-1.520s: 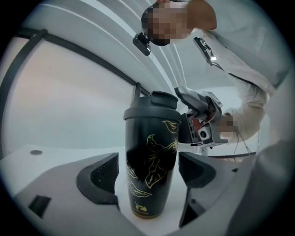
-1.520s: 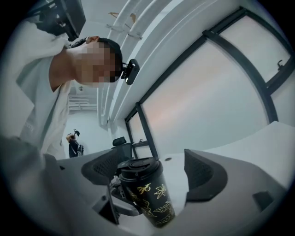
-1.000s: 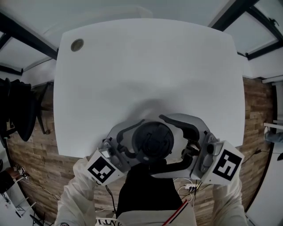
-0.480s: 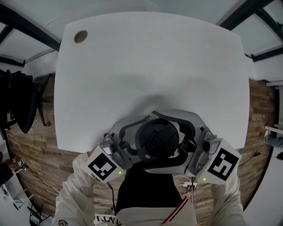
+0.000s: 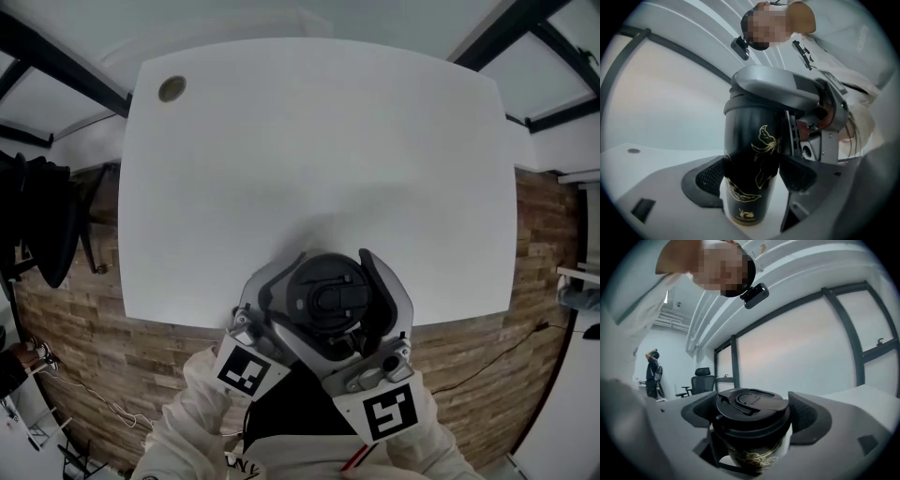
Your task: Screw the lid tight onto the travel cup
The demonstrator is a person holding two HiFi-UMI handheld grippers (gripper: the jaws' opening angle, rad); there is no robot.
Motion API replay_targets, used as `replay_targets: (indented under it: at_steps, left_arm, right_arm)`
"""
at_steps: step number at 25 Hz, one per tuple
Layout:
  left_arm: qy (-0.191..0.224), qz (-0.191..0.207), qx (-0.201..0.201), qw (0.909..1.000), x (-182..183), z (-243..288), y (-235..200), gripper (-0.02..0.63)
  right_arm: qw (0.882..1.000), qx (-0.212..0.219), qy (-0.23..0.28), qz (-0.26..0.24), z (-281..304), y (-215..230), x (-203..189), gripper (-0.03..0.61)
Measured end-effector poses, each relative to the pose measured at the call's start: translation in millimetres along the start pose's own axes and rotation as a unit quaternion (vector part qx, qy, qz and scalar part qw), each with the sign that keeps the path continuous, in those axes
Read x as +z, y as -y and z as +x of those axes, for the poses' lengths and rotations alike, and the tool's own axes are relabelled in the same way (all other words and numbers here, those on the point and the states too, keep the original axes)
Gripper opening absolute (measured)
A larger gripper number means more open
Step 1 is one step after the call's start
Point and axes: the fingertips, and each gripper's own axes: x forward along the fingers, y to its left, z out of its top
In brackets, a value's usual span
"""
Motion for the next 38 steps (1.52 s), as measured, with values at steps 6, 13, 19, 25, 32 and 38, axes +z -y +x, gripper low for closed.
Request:
replay_targets:
  at_steps: [6, 13, 19, 25, 32, 38]
  left_arm:
    - [0.0, -0.001, -0.019, 0.9998, -0.1, 1.3, 0.0, 0.371]
    - [-0.01, 0.018, -0.104, 0.9944, 2.0, -1.3, 3.6, 0.371]
    - [-0.023, 0.027, -0.189, 0.9814, -4.8, -8.5, 3.8, 0.37]
    - [-0.021, 0.02, -0.189, 0.9815, -1.6, -6.2, 6.0, 0.37]
    - [-0.009, 0.014, -0.107, 0.9941, -2.6, -4.4, 4.0, 0.365]
    - [-0.001, 0.001, -0.025, 0.9997, -1.5, -1.7, 6.6, 0.365]
  right_arm:
    - [1.0, 0.015, 0.016, 0.015, -6.8, -0.1, 3.0, 0.456]
    - [0.966, 0.255, -0.039, 0.013, -24.1, -13.0, -2.3, 0.46]
    - [0.908, 0.412, -0.072, -0.014, -17.2, -31.6, -7.2, 0.472]
    - [0.905, 0.42, -0.066, -0.028, -9.4, -35.0, -7.4, 0.471]
    - [0.972, 0.235, -0.019, -0.021, -1.7, -20.8, -2.1, 0.471]
    - [1.0, 0.023, 0.006, -0.003, -4.7, -2.1, 1.8, 0.471]
